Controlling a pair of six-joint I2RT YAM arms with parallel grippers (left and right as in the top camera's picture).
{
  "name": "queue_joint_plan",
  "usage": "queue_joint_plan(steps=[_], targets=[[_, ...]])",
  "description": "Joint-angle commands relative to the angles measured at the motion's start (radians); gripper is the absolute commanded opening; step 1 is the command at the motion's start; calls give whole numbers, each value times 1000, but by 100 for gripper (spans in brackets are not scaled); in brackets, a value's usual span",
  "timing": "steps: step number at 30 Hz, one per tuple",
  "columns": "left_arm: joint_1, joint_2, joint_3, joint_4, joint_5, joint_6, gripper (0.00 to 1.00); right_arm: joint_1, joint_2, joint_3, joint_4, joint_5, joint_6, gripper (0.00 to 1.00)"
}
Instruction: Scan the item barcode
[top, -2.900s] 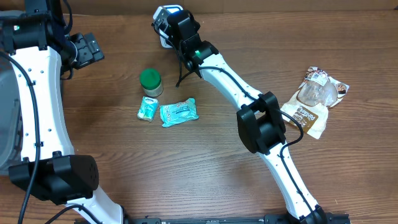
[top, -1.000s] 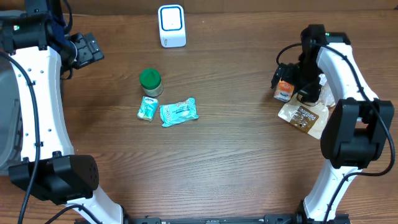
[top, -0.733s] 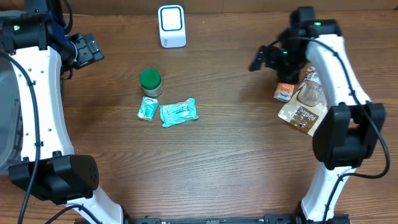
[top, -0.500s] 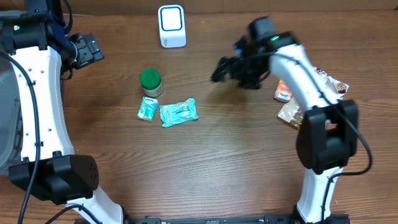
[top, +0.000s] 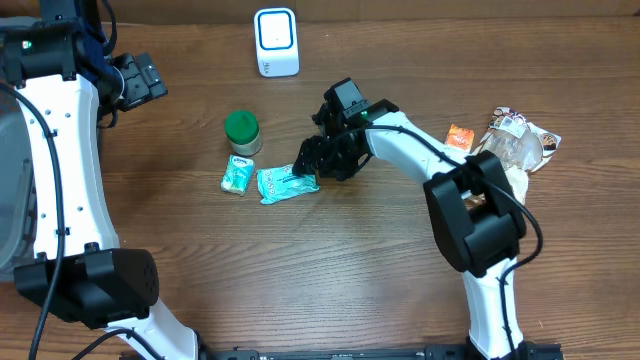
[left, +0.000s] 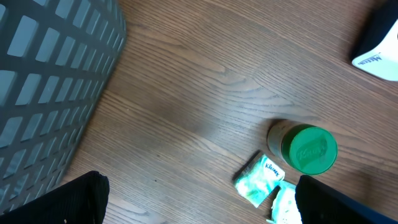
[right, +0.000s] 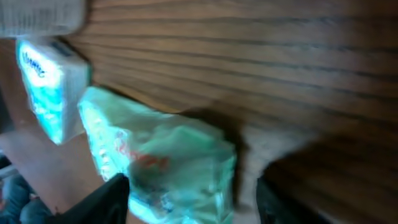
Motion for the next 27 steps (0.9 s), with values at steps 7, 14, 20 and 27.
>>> queue_joint_plan(steps=[7, 14, 20, 27], targets=[[-2, 9, 3, 0, -5, 3, 99, 0, 65, -7, -13, -14, 21, 12], [-2, 9, 3, 0, -5, 3, 100, -21, 34, 17, -60, -56, -37, 4], [-2, 9, 3, 0, -5, 3, 100, -45, -171, 109, -184, 91, -74, 4], [-2, 9, 3, 0, -5, 3, 100, 114, -355, 181, -423, 749, -53, 4]])
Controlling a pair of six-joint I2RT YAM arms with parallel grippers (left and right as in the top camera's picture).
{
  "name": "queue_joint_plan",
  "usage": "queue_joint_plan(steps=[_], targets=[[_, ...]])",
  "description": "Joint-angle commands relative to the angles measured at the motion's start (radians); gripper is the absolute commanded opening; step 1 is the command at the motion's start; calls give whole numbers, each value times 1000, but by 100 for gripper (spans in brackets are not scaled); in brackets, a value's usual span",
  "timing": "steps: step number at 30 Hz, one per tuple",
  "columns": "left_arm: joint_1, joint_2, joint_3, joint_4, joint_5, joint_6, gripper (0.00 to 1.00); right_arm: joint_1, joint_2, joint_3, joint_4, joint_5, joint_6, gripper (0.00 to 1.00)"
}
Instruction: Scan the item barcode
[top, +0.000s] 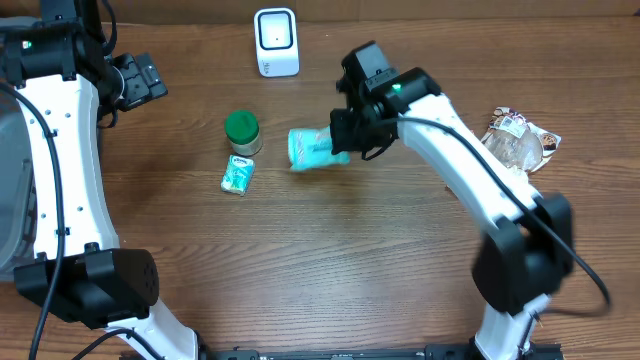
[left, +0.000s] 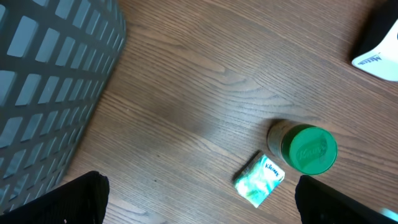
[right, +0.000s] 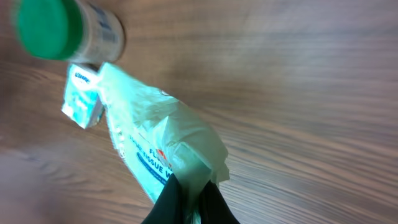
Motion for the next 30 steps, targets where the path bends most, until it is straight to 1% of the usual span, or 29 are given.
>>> queue_joint_plan(steps=[1, 3, 5, 7, 10, 11, 13, 17, 18, 19, 20, 21, 22, 23, 24, 27, 30], targets=[[-2, 9, 3, 0, -5, 3, 100, 135, -40, 21, -93, 442, 18, 4], [-2, 9, 4, 0, -5, 3, 100, 215, 1, 21, -196, 707, 100, 4], [-2, 9, 3, 0, -5, 3, 100, 269, 50, 21, -297, 913, 208, 4], [-2, 9, 3, 0, -5, 3, 100, 299, 95, 21, -351, 980, 259, 4], [-2, 9, 4, 0, -6, 3, 100, 316, 171, 21, -410, 983, 320, 4], [-2, 9, 3, 0, -5, 3, 100, 316, 212, 21, -470, 981, 369, 4], [-2, 9, 4, 0, -5, 3, 100, 319, 226, 21, -492, 967, 370, 4], [-2, 9, 3, 0, -5, 3, 100, 348, 227, 21, -465, 890, 369, 4], [-2, 9, 3, 0, -6, 3, 100, 361, 227, 21, -444, 848, 364, 4], [-2, 9, 3, 0, -5, 3, 99, 377, 227, 21, -411, 776, 329, 4], [-2, 9, 3, 0, -5, 3, 99, 387, 228, 21, -384, 713, 291, 11], [-2, 9, 3, 0, -5, 3, 100, 399, 227, 21, -353, 613, 224, 25], [-2, 9, 3, 0, -6, 3, 99, 415, 227, 21, -312, 466, 140, 47], [-2, 9, 3, 0, -6, 3, 99, 422, 227, 21, -292, 397, 105, 50], [-2, 9, 3, 0, -5, 3, 100, 436, 227, 21, -260, 302, 62, 56], [-2, 9, 3, 0, -5, 3, 100, 446, 227, 21, -209, 204, 46, 57], [-2, 9, 3, 0, -5, 3, 100, 426, 227, 27, -204, 156, 46, 56]])
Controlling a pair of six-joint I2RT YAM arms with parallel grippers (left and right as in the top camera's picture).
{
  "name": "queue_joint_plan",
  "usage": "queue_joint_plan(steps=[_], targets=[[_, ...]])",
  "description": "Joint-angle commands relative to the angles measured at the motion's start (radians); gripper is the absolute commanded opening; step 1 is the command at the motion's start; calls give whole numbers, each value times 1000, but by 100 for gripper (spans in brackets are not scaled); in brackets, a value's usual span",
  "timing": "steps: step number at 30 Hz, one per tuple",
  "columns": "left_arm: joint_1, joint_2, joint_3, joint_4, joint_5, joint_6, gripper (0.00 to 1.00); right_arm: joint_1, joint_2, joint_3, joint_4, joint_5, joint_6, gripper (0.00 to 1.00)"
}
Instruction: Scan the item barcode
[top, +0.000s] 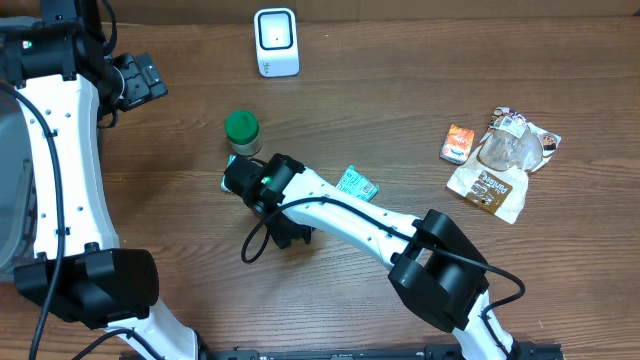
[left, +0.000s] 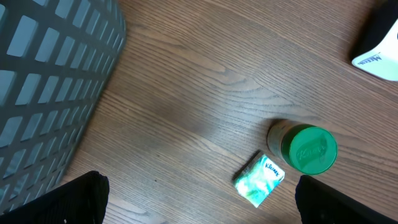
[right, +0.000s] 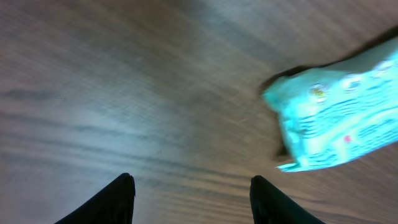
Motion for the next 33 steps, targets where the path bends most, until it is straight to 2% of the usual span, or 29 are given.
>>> queue_joint_plan(steps=[1, 6, 11, 14, 17, 20, 26, 33], targets=[[-2, 9, 3, 0, -5, 3, 100, -52, -1, 20, -7, -127, -35, 55], [-2, 9, 3, 0, -5, 3, 100, -194, -1, 87, -53, -178, -28, 49], [-2, 9, 3, 0, -5, 3, 100, -374, -1, 95, -64, -193, -29, 48], [-2, 9, 4, 0, -5, 3, 99, -444, -1, 89, -76, -193, -25, 34], [-2, 9, 3, 0, -5, 3, 99, -500, -1, 62, -100, -164, 50, 18], [-2, 9, 3, 0, -5, 3, 99, -537, -1, 3, -101, -131, 101, 11], [-2, 9, 3, 0, -5, 3, 100, -542, -1, -125, -36, -133, 108, 10], [-2, 9, 3, 0, -5, 3, 100, -542, -1, -147, 18, -172, 103, 11]])
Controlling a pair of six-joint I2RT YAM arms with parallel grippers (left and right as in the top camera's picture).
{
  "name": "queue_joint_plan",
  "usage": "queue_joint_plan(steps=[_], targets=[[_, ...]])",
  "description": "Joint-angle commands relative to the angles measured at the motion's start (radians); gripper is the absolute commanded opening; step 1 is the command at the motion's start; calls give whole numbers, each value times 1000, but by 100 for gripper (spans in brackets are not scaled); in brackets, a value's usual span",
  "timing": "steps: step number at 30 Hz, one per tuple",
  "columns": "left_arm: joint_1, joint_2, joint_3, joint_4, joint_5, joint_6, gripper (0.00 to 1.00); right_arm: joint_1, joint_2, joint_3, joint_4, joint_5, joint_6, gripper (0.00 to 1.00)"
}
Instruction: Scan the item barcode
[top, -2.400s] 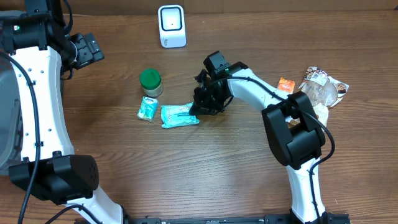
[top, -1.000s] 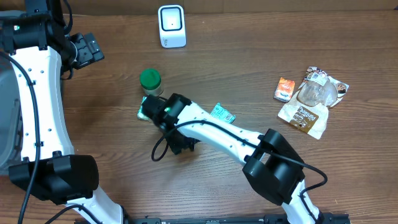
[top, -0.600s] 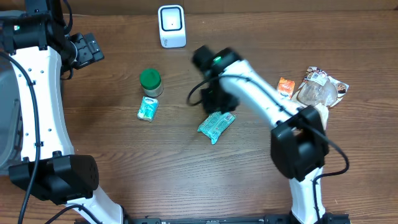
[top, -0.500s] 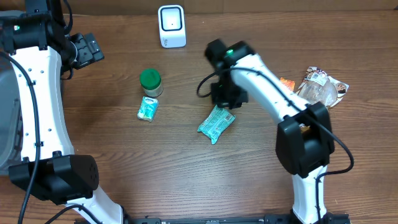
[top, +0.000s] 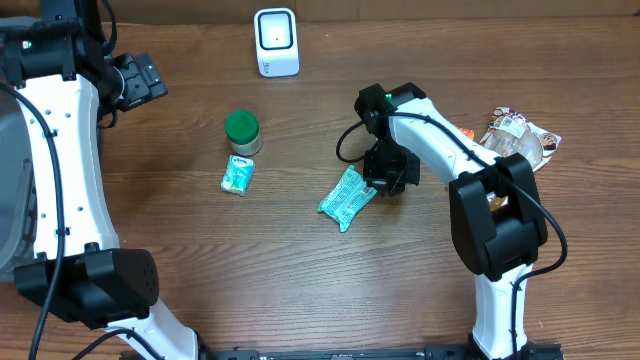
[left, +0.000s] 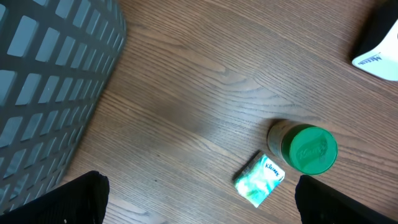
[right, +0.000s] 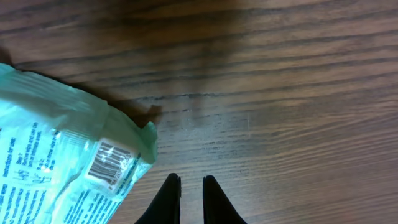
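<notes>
The teal tissue pack (top: 346, 198) lies flat mid-table, and in the right wrist view its barcode (right: 106, 163) faces up. My right gripper (top: 386, 180) sits just right of the pack. Its fingers (right: 168, 199) are drawn almost together over bare wood with nothing between them, and the gripper (right: 191, 180) is apart from the pack (right: 62, 155). The white scanner (top: 276, 42) stands at the table's far edge. My left gripper (top: 135, 80) hovers high at the far left, open (left: 199, 211) and holding nothing.
A green-lidded jar (top: 241, 130) and a small Kleenex pack (top: 237, 174) sit left of the middle. Snack bags (top: 515, 145) and an orange packet (top: 461, 136) lie at the right. A grey mesh basket (left: 43, 81) stands at the far left.
My right gripper was open near the small Kleenex pack, left of the teal pack. Now it is shut just right of the pack, which has turned and lies a little lower.
My right gripper was open around the teal pack beside the small Kleenex pack. Then it held the pack lifted, below the scanner. Later the pack lay on the table with the gripper open to its left. Now the gripper is shut beside it, barcode up.
</notes>
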Motion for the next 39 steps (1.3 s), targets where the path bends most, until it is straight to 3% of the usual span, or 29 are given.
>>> queue_joint_plan(steps=[1, 8, 14, 16, 20, 27, 32, 39], targets=[[-2, 9, 4, 0, -5, 3, 99, 2, -1, -5, 42, -40, 6, 11], [-2, 9, 3, 0, -5, 3, 100, 4, -1, -5, 170, -231, -148, 11], [0, 9, 4, 0, -5, 3, 100, 42, -1, -4, 259, -285, -219, 11], [0, 9, 3, 0, -5, 3, 100, 45, -1, -2, 265, -278, -219, 20], [-2, 9, 3, 0, -5, 3, 100, 16, -10, 63, 127, -177, -199, 23], [-2, 9, 3, 0, -5, 3, 100, -34, -67, 111, -110, -22, -2, 25], [-2, 9, 4, 0, -5, 3, 100, -14, -66, -12, -35, -24, 68, 11], [-2, 9, 3, 0, -5, 3, 100, 1, -66, -129, 60, -47, 89, 6]])
